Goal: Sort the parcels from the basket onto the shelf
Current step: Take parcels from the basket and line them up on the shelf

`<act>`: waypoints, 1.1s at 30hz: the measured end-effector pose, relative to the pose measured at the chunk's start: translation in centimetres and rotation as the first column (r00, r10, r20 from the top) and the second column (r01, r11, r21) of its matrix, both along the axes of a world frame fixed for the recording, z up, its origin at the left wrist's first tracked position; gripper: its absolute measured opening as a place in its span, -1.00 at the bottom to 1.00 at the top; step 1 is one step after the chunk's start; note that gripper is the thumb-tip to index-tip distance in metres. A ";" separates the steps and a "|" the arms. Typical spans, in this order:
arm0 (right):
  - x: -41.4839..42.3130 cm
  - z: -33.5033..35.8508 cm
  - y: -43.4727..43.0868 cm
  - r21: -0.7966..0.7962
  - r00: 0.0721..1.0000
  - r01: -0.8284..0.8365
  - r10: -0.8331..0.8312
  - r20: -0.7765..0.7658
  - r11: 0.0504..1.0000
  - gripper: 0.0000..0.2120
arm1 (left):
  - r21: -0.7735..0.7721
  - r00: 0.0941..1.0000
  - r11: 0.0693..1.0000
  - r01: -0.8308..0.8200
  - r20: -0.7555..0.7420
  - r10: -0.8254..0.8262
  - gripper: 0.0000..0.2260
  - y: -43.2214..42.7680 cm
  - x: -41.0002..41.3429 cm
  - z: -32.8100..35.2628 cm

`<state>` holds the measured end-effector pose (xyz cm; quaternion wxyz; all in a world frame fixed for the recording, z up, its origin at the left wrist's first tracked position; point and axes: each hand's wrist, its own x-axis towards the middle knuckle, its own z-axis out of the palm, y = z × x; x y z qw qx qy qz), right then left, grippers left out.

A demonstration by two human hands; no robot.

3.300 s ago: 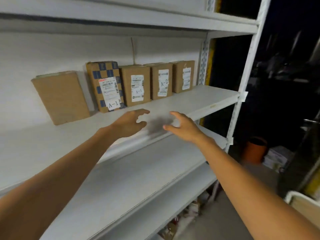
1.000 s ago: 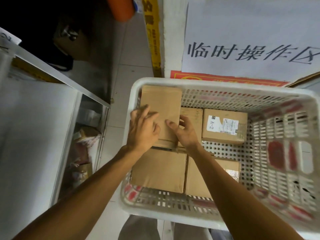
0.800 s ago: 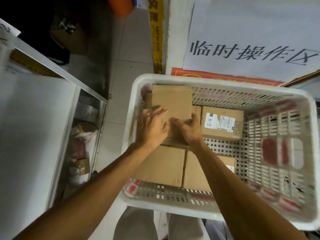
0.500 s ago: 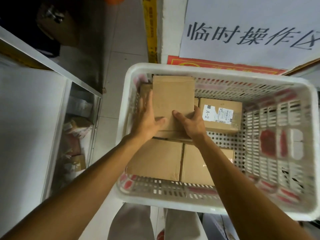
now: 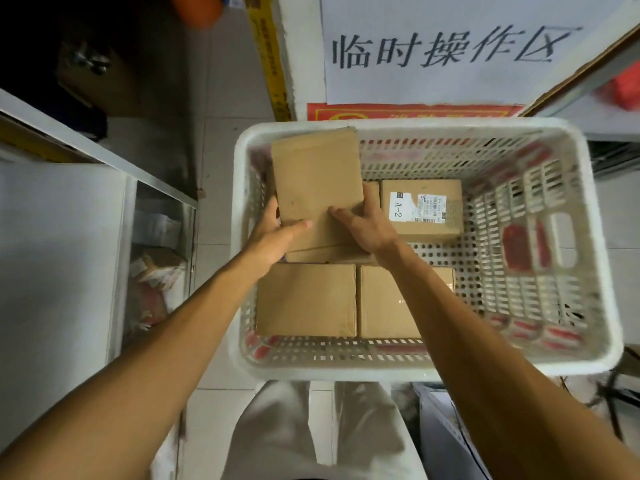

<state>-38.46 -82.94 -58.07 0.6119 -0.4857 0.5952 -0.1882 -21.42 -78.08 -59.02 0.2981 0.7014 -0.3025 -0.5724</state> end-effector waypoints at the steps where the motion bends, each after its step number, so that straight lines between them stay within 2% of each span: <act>1: -0.1 0.8 0.3 -0.013 1.000 0.018 -0.018 0.011 1.000 -0.48 | -0.015 1.000 1.000 0.006 0.000 -0.006 -0.39 -0.1 0.1 0.6; 5: -0.9 4.4 1.5 -0.070 0.998 0.062 -0.061 0.016 0.996 -0.50 | -0.049 0.999 0.997 0.054 0.002 -0.054 -0.32 -0.3 0.5 3.5; 9: -1.2 7.8 2.9 -0.110 0.999 0.028 -0.025 0.025 0.994 -0.50 | -0.082 0.998 0.994 0.066 0.007 -0.066 -0.38 1.2 0.9 6.7; 14: 0.2 12.6 3.6 -0.177 0.989 -0.120 0.132 0.059 0.977 -0.48 | -0.146 0.998 0.988 -0.059 0.000 0.059 -0.37 4.3 3.0 11.7; 17: 2.0 16.5 4.3 -0.253 0.968 -0.202 0.232 0.094 0.946 -0.45 | -0.220 0.985 0.965 -0.146 0.062 0.164 -0.37 6.9 4.4 15.9; 21: 5.5 22.4 5.9 -0.395 0.898 -0.319 0.408 0.164 0.861 -0.49 | -0.375 0.912 0.869 -0.324 0.120 0.392 -0.33 11.5 6.0 22.6; 24: 9.2 27.1 7.9 -0.504 0.826 -0.374 0.527 0.201 0.778 -0.47 | -0.515 0.839 0.764 -0.390 0.143 0.525 -0.39 15.8 7.9 27.8; 33: 20.0 38.0 18.6 -0.672 0.559 -0.458 0.776 0.290 0.581 -0.39 | -0.752 0.619 0.519 -0.407 0.191 0.762 -0.51 31.8 12.9 41.0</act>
